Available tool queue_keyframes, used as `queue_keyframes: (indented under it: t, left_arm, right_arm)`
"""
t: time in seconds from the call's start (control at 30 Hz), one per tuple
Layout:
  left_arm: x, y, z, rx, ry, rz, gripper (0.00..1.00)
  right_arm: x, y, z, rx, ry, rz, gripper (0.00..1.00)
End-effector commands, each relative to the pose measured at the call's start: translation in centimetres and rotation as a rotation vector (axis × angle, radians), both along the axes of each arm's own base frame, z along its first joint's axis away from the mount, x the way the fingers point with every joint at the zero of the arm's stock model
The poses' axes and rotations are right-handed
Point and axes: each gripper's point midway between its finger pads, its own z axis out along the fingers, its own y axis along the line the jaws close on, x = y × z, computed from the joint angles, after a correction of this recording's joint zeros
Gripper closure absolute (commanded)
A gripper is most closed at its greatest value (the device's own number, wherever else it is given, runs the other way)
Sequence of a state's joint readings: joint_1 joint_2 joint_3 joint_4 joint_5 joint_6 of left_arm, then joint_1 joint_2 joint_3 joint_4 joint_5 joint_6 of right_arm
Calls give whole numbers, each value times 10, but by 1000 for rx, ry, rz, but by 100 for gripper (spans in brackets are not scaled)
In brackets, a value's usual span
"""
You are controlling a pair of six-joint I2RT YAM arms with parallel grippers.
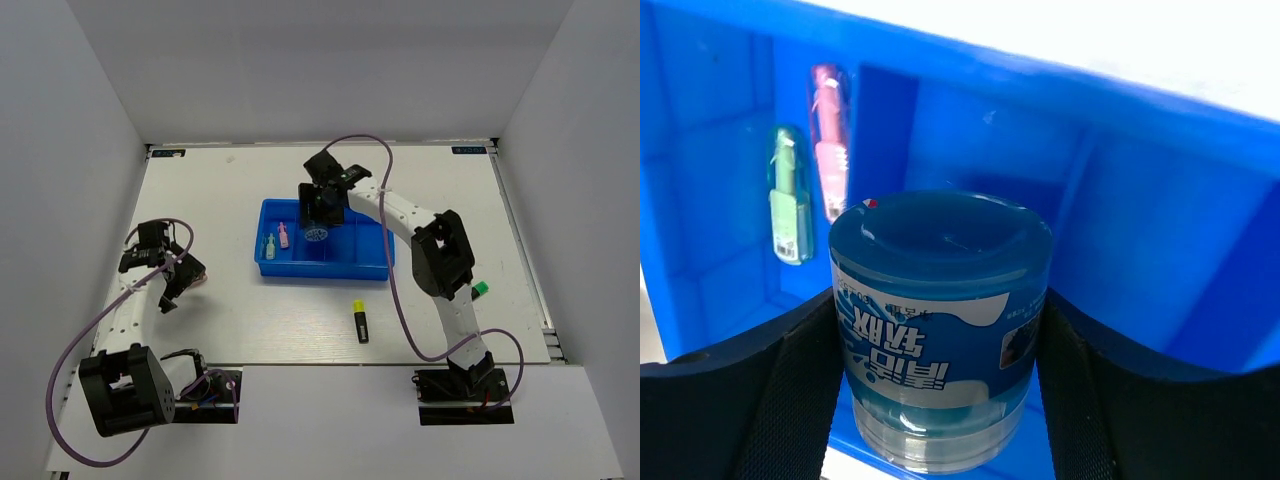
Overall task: Sort the stationery into containers
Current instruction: Place the stationery in the storage box.
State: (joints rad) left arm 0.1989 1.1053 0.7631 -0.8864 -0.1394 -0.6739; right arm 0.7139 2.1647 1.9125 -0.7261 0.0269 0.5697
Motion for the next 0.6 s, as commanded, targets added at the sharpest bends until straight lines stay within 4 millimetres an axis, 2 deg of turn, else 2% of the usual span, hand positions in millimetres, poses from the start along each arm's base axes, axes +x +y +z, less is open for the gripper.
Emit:
queue_keyframes:
  t: [0.0,0.07,0.1,0.2,0.23,0.37,0.43,0.57]
  left_arm:
    - [4,1,0,0,-29,0,0]
    - [4,2,-1,-3,-25,7,0]
    - [5,1,-1,-5,-25,5,0]
    - [8,1,0,-9,-24,7,0]
    - [12,3,3,-5,-33,9,0]
    - [14,2,3,-10,-22,10,0]
    - [14,3,3,-8,-19,9,0]
    - [13,4,2,-2,-13,10,0]
  right_arm:
    - [0,19,16,58,-27,-15,87]
    - [-1,21,17,63,-27,-12,77]
    - [-4,22,13,60,-13,-6,69]
    - [-8,23,15,62,-13,5,57]
    - [-8,21,14,58,-11,7,42]
    - [-11,21,21,63,-26,19,38]
    - [-11,18,22,60,-27,22,22]
    - [-12,18,24,58,-33,31,20]
